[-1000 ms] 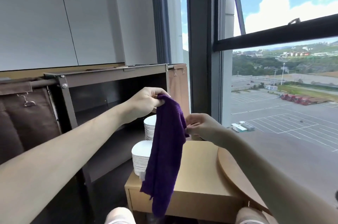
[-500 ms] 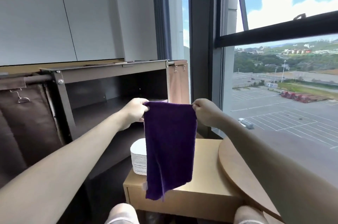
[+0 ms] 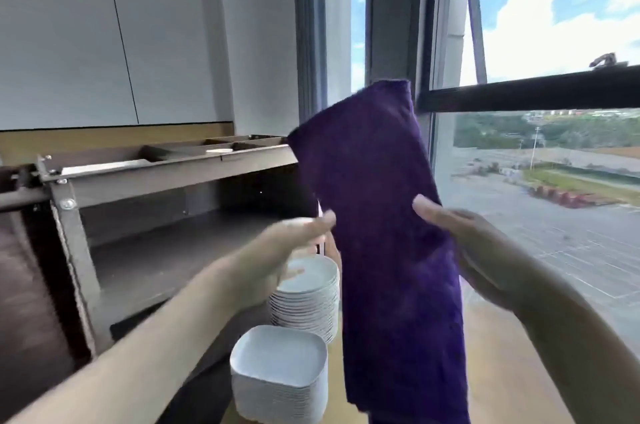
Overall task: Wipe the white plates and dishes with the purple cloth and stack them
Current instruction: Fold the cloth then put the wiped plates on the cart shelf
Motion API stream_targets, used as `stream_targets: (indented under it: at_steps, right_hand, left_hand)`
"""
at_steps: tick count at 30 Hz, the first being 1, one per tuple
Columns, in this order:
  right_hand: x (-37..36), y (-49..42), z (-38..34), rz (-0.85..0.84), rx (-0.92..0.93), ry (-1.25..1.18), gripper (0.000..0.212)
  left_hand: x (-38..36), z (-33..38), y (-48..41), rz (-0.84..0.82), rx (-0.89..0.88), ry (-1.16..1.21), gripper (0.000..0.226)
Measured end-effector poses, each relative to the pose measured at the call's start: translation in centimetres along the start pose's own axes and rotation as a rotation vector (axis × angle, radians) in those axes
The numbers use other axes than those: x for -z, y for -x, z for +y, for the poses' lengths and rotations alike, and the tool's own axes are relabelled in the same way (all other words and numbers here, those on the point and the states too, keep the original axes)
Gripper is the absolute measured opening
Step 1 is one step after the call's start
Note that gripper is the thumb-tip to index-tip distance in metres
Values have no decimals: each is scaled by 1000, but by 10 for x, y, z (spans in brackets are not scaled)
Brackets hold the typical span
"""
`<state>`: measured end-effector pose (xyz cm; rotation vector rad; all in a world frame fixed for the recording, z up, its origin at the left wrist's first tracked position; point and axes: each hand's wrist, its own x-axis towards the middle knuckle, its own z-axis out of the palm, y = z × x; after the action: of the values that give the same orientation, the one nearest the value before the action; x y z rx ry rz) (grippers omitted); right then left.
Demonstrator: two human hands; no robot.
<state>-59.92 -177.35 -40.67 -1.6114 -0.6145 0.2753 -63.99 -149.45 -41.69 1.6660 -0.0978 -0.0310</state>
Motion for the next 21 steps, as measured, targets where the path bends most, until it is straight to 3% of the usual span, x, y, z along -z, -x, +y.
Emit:
stream_targets:
  at_steps: [3,4,7,9,11,16,18,21]
  right_hand:
    - [-12,27,97,192,-170,-158,29]
    - [-18,36,119,249,-247,-198,17]
    - [-28,42,162,363,-476,-306,25]
    - [-24,33,174,423,-556,-396,19]
    - [-15,16,179,460,-592,-482,23]
    - [-6,-35,168,396,-604,-594,20]
    - [-2,-59,152,389,-621,-595,20]
    - [5,-88,106,416,-642,-582,25]
  left_hand:
    - [-42,-106,-8,-100,131,126,36]
    - [-55,-133,-10,-113,175,209,26]
    - [-79,-181,-16,-50,353,493,9]
    - [-83,-203,-30,28,351,628,12]
    - [-84,-221,-50,67,387,605,11]
    - [-96,-242,-73,-164,672,512,48]
    - [-94,-232,-85,-237,740,585,59]
    - [-80,-191,-102,-212,770,801,73]
